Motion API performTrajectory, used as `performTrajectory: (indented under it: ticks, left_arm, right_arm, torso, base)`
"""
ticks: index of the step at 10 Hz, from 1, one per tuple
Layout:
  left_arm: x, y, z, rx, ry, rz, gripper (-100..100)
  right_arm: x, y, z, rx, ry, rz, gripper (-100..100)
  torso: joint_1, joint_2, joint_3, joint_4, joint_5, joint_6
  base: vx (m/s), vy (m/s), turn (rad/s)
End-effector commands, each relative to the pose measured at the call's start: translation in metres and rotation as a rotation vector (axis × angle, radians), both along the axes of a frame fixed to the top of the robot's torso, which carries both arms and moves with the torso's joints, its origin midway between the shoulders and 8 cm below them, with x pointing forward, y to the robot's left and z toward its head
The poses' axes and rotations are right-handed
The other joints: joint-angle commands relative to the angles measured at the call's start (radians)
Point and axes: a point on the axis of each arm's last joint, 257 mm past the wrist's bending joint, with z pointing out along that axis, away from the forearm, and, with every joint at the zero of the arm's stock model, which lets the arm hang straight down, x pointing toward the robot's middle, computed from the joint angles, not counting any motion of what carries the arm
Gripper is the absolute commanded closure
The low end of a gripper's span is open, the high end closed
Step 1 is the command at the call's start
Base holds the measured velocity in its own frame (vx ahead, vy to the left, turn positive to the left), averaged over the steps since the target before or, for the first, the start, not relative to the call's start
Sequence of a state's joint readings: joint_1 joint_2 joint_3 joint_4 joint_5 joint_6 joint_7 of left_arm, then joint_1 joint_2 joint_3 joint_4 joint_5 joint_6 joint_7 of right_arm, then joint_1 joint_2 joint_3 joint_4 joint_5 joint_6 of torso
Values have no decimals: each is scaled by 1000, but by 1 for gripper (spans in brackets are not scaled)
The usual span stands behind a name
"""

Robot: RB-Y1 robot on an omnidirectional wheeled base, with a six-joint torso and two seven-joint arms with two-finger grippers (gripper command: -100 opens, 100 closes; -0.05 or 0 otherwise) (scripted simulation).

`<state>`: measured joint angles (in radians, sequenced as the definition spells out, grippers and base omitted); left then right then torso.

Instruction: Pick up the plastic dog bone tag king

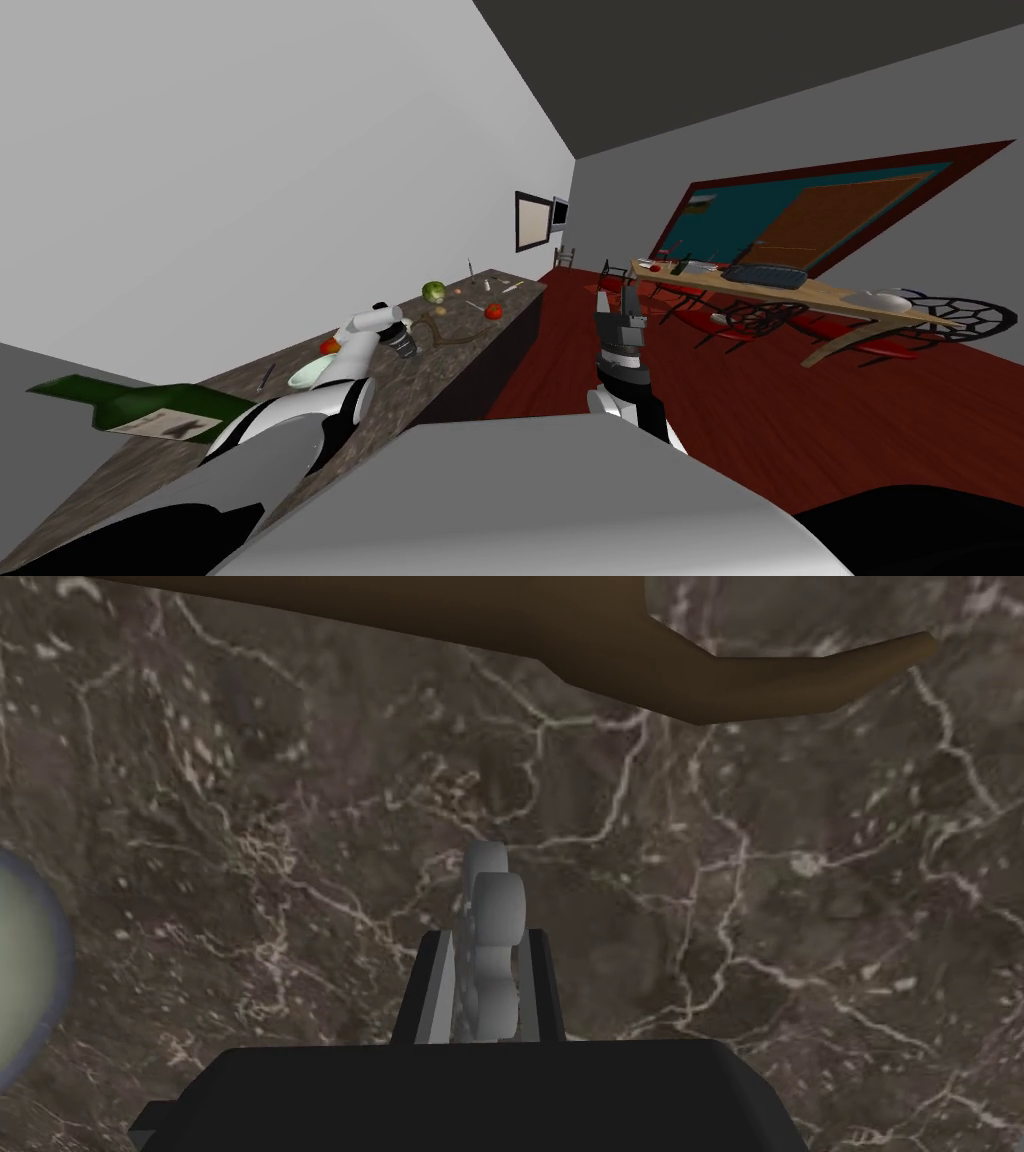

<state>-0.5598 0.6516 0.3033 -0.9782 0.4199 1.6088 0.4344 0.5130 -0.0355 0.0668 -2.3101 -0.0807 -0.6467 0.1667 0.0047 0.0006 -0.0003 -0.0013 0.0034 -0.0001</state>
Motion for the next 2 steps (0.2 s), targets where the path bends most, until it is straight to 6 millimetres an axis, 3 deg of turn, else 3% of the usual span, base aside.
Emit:
performTrajectory:
  ticks: [1, 2]
  left_arm:
    - [0, 0, 0, 0, 0, 0, 100]
    - [0, 0, 1, 0, 0, 0, 0]
  right_arm:
    - [0, 0, 0, 0, 0, 0, 0]
    - [0, 0, 0, 0, 0, 0, 0]
  torso:
    - [0, 0, 0, 0, 0, 0]
    - [1, -1, -1, -1, 1, 0]
  base:
    - [-9, -3, -3]
    - [0, 0, 0]
